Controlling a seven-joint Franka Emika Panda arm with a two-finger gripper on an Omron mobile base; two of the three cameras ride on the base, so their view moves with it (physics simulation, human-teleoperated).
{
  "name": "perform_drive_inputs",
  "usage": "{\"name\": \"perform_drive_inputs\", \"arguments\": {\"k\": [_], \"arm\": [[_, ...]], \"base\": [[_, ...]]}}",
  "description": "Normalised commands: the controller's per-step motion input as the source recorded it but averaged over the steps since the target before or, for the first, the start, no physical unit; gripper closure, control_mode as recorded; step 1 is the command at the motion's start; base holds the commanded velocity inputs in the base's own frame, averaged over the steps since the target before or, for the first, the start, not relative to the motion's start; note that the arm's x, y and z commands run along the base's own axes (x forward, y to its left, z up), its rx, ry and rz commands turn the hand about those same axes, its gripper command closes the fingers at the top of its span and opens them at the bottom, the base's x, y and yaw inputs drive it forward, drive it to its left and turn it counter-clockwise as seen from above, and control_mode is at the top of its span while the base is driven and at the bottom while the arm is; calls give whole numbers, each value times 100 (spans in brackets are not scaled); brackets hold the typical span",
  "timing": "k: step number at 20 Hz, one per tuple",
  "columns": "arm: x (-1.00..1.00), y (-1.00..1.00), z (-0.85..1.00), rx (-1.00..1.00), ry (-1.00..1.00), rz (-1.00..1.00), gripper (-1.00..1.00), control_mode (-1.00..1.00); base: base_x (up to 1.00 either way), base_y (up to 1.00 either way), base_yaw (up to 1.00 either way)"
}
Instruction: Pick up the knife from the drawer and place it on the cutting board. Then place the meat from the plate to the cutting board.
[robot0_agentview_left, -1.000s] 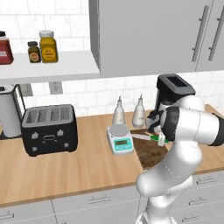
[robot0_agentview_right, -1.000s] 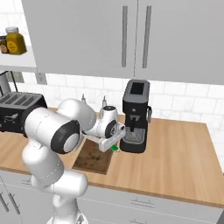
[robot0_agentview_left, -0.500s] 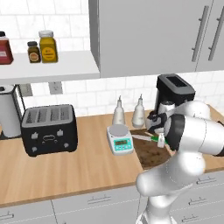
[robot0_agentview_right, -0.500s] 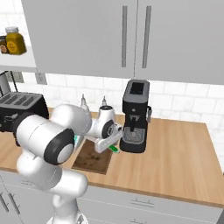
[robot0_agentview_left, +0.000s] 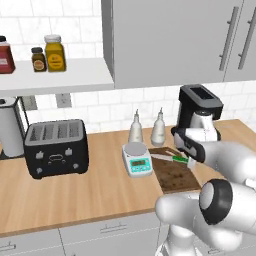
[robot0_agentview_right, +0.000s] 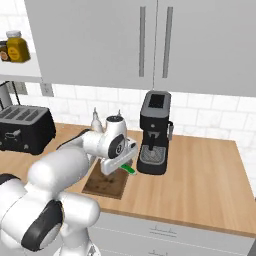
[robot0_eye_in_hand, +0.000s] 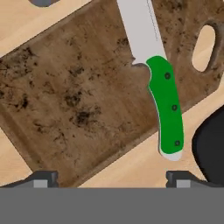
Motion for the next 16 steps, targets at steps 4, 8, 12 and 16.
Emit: {"name": "perform_drive_inputs", "arguments": {"k": [4, 8, 12, 16], "arm": [[-100, 16, 60, 5, 0, -10, -100, -100], [-69, 58, 60, 5, -3, -8, -100, -100], [-15, 72, 45, 5, -8, -14, -100, -100], [7, 32, 20, 4, -8, -12, -100, -100]], "base": [[0, 0, 0], [0, 0, 0], [0, 0, 0], [0, 0, 0]]}}
